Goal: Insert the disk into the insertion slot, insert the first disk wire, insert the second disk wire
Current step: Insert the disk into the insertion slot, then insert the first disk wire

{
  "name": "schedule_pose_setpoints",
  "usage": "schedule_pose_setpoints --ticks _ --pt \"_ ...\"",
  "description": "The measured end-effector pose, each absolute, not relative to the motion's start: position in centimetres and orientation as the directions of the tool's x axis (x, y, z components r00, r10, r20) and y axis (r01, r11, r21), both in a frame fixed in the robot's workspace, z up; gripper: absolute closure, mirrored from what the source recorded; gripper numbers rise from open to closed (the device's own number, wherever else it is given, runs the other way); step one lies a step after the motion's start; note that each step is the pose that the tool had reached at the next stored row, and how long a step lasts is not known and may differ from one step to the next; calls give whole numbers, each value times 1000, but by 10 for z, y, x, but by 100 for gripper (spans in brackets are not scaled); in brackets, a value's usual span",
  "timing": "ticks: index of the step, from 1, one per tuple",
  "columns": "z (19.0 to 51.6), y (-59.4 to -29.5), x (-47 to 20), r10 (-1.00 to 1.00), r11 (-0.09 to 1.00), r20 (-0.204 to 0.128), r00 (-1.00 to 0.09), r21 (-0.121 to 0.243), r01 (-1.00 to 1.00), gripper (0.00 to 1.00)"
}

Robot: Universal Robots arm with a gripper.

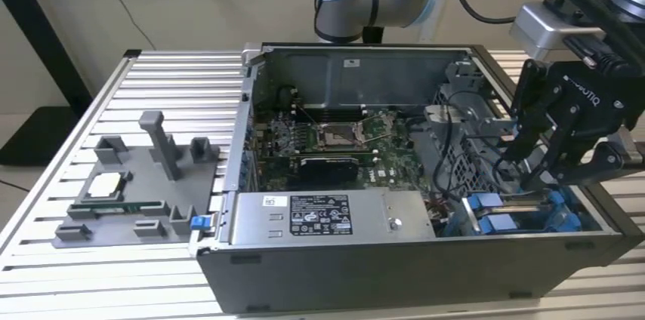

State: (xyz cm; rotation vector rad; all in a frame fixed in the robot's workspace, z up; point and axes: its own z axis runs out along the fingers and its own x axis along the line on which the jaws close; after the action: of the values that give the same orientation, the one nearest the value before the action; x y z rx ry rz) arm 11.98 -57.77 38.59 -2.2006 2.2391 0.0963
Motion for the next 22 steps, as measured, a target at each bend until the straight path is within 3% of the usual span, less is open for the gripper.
schedule_pose_setpoints --ticks 15,22 --pt "394 -556 120 -999 16 -46 -17 18 -1000 0" --pt "393 -549 120 -998 16 -69 -16 3 -1000 0"
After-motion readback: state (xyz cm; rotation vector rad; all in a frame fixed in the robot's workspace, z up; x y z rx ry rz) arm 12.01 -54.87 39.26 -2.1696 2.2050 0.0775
